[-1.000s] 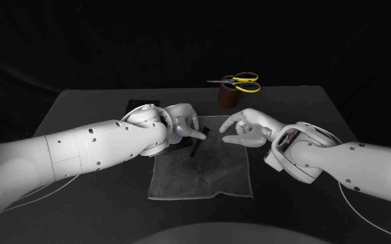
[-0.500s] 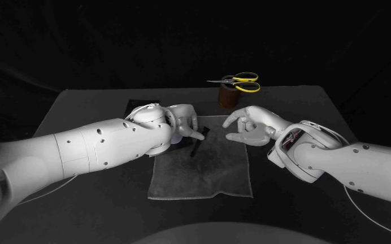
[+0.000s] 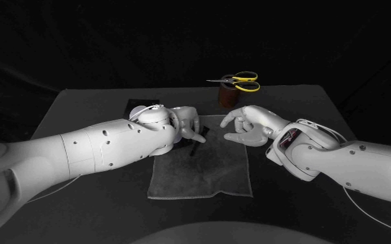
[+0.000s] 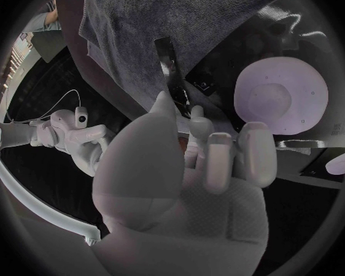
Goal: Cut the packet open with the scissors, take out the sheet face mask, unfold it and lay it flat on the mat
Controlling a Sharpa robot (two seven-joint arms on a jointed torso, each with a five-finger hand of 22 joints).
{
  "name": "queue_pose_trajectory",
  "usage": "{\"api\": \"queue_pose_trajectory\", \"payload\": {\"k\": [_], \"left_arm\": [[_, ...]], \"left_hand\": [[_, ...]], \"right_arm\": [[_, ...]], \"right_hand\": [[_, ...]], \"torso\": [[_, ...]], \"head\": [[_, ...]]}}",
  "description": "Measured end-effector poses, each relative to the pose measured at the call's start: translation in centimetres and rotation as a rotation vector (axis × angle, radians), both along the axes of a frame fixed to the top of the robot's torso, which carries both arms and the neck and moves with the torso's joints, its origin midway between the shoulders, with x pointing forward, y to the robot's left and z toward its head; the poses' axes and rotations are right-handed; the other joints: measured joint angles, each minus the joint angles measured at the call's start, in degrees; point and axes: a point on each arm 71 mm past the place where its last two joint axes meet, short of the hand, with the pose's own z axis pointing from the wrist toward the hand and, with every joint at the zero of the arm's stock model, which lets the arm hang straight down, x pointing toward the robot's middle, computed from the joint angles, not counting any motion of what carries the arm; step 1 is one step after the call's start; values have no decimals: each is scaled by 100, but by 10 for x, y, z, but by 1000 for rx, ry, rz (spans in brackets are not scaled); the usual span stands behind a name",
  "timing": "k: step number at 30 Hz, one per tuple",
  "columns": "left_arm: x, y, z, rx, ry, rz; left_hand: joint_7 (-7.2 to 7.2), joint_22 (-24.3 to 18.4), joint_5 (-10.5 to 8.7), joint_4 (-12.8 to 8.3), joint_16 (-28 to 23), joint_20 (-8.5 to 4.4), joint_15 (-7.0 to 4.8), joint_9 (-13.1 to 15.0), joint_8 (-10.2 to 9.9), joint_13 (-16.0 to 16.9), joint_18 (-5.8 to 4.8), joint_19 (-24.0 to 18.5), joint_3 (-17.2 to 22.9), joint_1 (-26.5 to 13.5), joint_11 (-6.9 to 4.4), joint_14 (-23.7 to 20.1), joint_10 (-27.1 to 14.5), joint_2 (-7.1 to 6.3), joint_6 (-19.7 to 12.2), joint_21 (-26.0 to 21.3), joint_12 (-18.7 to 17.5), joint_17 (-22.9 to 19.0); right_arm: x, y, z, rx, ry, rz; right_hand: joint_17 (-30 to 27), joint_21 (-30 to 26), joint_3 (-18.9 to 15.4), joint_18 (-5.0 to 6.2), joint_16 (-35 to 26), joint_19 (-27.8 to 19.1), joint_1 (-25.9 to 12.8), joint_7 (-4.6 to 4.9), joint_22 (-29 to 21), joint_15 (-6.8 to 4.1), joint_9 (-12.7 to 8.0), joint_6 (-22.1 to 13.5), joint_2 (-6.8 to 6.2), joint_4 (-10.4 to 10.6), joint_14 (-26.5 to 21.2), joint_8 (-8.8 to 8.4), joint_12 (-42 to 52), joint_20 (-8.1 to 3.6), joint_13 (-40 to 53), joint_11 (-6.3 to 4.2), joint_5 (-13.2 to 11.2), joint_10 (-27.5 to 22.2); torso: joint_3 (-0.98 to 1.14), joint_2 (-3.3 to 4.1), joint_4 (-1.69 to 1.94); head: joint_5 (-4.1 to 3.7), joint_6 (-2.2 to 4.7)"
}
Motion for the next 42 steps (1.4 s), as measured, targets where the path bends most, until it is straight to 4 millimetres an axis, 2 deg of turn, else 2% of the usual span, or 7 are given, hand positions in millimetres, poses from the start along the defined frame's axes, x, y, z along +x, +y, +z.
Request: {"api": "queue_pose_trajectory", "payload": {"k": [14,17,21,25,27,33,42], "left_arm": [[0,-6,0,30,11,-19],[0,-7,0,35,12,-21],[0,-8,0,38,13,-26],[0,-8,1,36,12,-29],[0,-9,1,34,11,-30],[0,-8,0,21,10,-31],[-2,-7,-3,-20,17,-24]], "left_hand": [[-41,34,0,-6,27,-22,-22,48,101,138,0,21,218,253,-22,22,59,177,-1,3,32,0],[-73,38,-1,-35,27,-28,-29,46,110,174,0,27,393,459,-42,22,79,246,30,24,32,0],[-155,70,-4,-70,27,-65,-96,-44,69,226,1,64,1103,1070,-77,30,45,335,177,24,12,0],[-142,77,-4,-39,27,-73,-94,-104,-45,283,0,71,2055,1253,-115,31,70,190,378,24,-51,0],[-143,80,-16,-73,27,-72,-93,-101,-60,340,0,71,2572,1213,-125,31,118,23,452,26,-51,0],[-131,117,-46,-391,27,-72,-93,22,13,532,-1,71,3631,932,-91,32,258,-334,482,43,-80,0],[-132,145,-37,-926,26,-72,-92,216,185,758,0,71,4551,266,-32,31,356,-380,417,67,-81,0]], "right_arm": [[0,3,0,-6,-5,10],[0,3,0,-6,-5,10],[0,4,0,-5,-5,11],[0,4,0,-3,-4,11],[0,4,0,-3,-4,11],[0,4,0,-3,-3,9],[0,4,0,-1,0,5]], "right_hand": [[-5,35,44,1,-12,51,0,2,-6,0,-1,42,0,19,0,0,127,-12,47,4,22,82],[-4,35,48,0,-21,51,0,2,-6,0,-1,43,0,15,0,0,145,-12,55,3,22,104],[-3,35,56,1,2,51,0,1,-6,0,-1,44,0,22,0,0,195,-12,82,-7,44,132],[0,34,65,0,2,50,0,0,-5,0,-1,45,0,31,0,-1,222,-12,95,-8,44,173],[0,34,64,1,2,50,0,-16,-5,0,-1,60,1,31,0,-1,251,-11,98,-8,44,173],[0,33,81,0,2,49,31,-4,-3,0,-2,88,31,46,0,-1,260,-11,110,-8,75,173],[-1,33,112,1,1,48,31,-5,-2,0,-2,90,31,47,0,-1,295,-11,111,-8,75,173]], "torso": [[-1,0,-1],[-1,-1,0],[-1,-1,0],[-2,-3,0],[-2,-3,0],[-3,-4,1],[-3,-4,2]], "head": [[-12,-28],[-12,-29],[-16,-26],[-18,-24],[-19,-24],[-14,-17],[-16,4]]}}
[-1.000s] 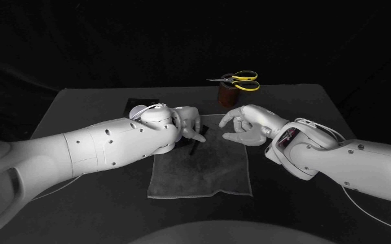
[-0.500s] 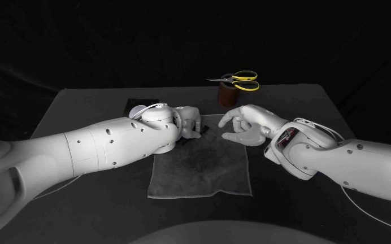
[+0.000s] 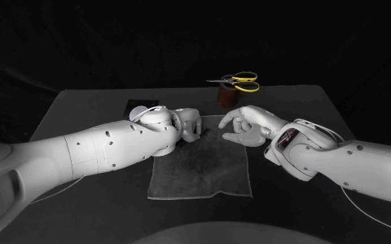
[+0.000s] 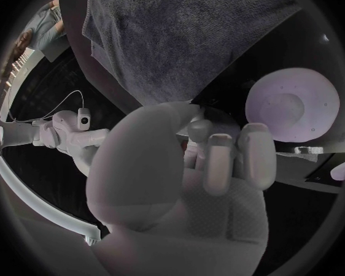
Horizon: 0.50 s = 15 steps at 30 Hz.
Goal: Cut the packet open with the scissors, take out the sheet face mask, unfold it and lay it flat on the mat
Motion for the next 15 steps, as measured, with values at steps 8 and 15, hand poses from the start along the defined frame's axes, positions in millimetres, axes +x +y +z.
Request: {"api": "queue_pose_trajectory", "payload": {"k": [8,15], "left_arm": [[-2,7,3,-84,4,26],[-2,19,21,-208,22,73]], "left_hand": [[-9,89,34,-322,24,-31,-1,1,60,188,0,31,434,-286,45,-2,45,-47,-10,42,50,0],[-10,99,69,-383,24,-32,-22,2,62,242,0,31,507,-381,-38,-23,147,-52,-10,42,52,0]], "right_arm": [[0,-1,0,4,5,-6],[1,-4,0,9,10,-18]], "right_hand": [[-5,0,0,0,-1,-1,0,-1,-2,0,0,1,0,0,0,0,0,0,-1,-20,0,20],[-4,-1,15,0,-1,-2,0,-4,-5,0,-1,3,0,15,0,0,37,0,15,-20,25,20]], "torso": [[1,1,-1],[3,-2,5]], "head": [[-6,19],[-19,42]]}}
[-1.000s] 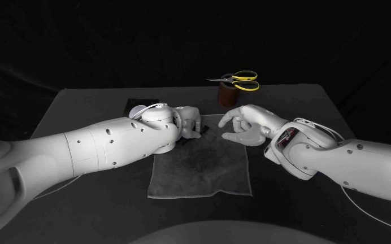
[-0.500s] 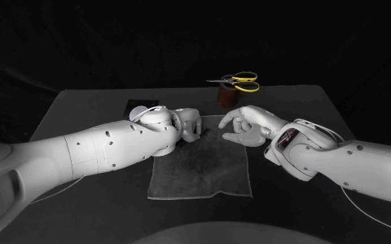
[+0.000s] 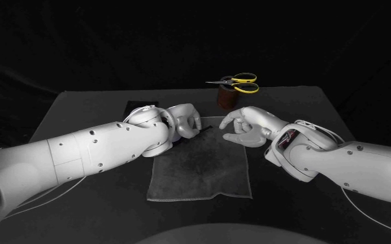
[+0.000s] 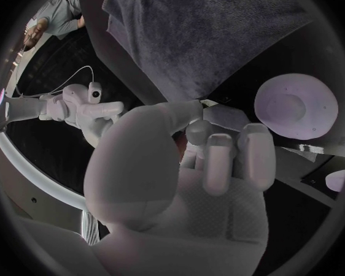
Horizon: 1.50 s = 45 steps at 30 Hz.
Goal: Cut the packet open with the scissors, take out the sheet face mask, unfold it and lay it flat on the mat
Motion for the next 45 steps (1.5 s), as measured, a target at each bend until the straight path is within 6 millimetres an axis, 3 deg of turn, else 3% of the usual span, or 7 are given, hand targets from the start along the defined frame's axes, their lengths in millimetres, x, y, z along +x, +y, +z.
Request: {"api": "queue_pose_trajectory", "payload": {"k": [8,16,22,27,32,38,45], "left_arm": [[6,31,23,-104,62,89],[19,87,40,-149,134,232],[31,134,51,-191,198,370],[43,166,67,-257,250,478],[50,195,79,-321,305,565],[62,237,82,-326,307,678],[80,282,81,-254,255,792]], "left_hand": [[-32,-1,0,-28,0,0,-23,1,26,16,0,0,28,-33,-88,23,123,-15,11,0,0,0],[-16,-2,0,-50,-1,0,-23,1,26,40,0,0,49,-83,-93,23,129,-22,27,-1,0,0],[-30,-2,0,-50,-1,0,-23,1,25,50,0,-1,49,-84,-93,23,129,-23,53,-1,21,0],[-30,-2,0,-67,-1,0,-22,1,25,57,0,-1,65,-137,-104,23,179,-31,54,0,21,0],[-35,-5,0,-67,-2,0,-22,1,25,65,0,-1,65,-176,-104,23,180,-38,58,21,21,0],[-51,-12,-1,-83,-2,-20,-21,1,24,65,0,20,81,-175,-104,23,179,-38,74,21,21,0],[-52,-13,-2,-99,-3,-21,-40,2,30,65,0,20,97,-204,-104,2,179,-67,73,21,21,0]], "right_arm": [[0,-4,1,17,2,-21],[1,-6,2,37,5,-38],[1,-6,2,49,6,-42],[2,-4,1,55,9,-42],[3,-2,1,58,12,-42],[5,1,0,62,14,-40],[6,2,-1,65,18,-40]], "right_hand": [[3,-1,0,0,-11,-6,0,-4,2,0,0,3,0,0,0,0,23,6,8,22,0,22],[5,-5,0,0,-21,11,0,-5,5,0,0,4,0,0,0,0,23,-13,8,22,0,22],[5,-11,0,0,-22,11,0,-6,4,0,-1,4,0,0,0,0,23,-13,6,22,0,21],[4,-11,16,-1,-22,10,0,-7,3,0,-1,4,0,16,0,0,23,-14,4,22,0,21],[0,-11,16,-1,-25,2,0,-7,0,0,-1,4,0,16,-1,0,22,-21,2,22,-1,21],[-1,-22,16,-1,-20,2,30,-8,0,8,-2,4,30,16,-9,0,22,-21,-2,22,-1,21],[1,1,16,0,-20,1,30,-8,3,8,-2,4,30,16,-9,0,22,-22,-9,22,-1,21]], "torso": [[2,-6,0],[2,-4,1],[-9,-1,8],[-16,1,8],[-17,3,7],[-9,-2,9],[-3,-10,13]], "head": [[21,46],[92,101],[258,151],[467,183],[629,219],[802,258],[1040,358]]}}
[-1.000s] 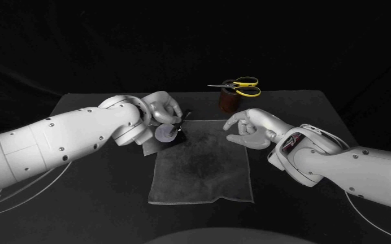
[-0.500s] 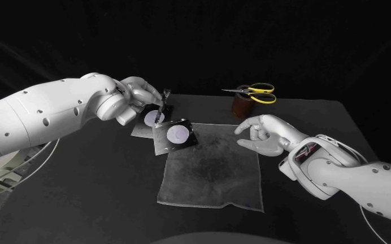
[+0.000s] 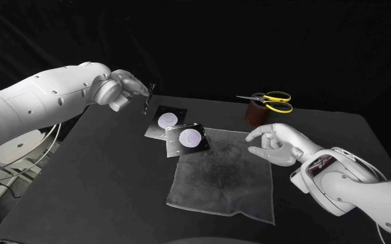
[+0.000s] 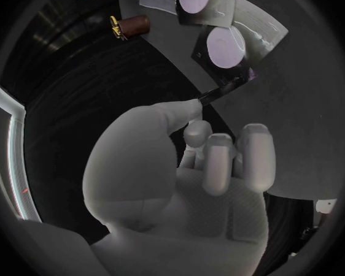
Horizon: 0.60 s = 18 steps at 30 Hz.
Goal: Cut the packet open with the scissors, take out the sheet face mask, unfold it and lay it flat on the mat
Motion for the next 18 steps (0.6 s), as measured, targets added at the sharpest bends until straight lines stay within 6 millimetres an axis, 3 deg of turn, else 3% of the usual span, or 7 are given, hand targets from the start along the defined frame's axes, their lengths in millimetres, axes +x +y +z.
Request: {"api": "queue_pose_trajectory", "payload": {"k": [4,9,18], "left_arm": [[10,12,-5,67,7,26],[17,24,-15,144,27,35],[26,18,-36,220,70,-16]], "left_hand": [[0,0,0,0,-4,0,0,0,17,-8,0,0,0,0,0,0,0,0,-1,0,-1,0],[-1,1,0,0,-4,0,0,0,17,-27,0,0,0,0,1,-1,-1,-1,-1,0,-3,0],[-9,3,-1,-8,19,0,1,0,17,-56,0,0,8,0,1,-1,-1,-1,-10,-1,-30,0]], "right_arm": [[0,1,-1,2,2,1],[0,1,-1,4,5,1],[0,2,-3,7,9,3]], "right_hand": [[0,0,0,-1,0,-1,0,0,1,0,0,0,0,0,0,0,0,0,0,0,0,0],[4,0,0,-1,-1,-1,0,-1,2,0,-1,0,0,0,0,0,0,0,-12,0,0,0],[3,0,32,0,-1,-2,0,-1,1,0,-8,0,0,0,0,0,0,0,-22,0,0,0]], "torso": [[-3,9,-5],[-10,16,-14],[-20,22,-24]], "head": [[159,65],[313,94],[405,116]]}}
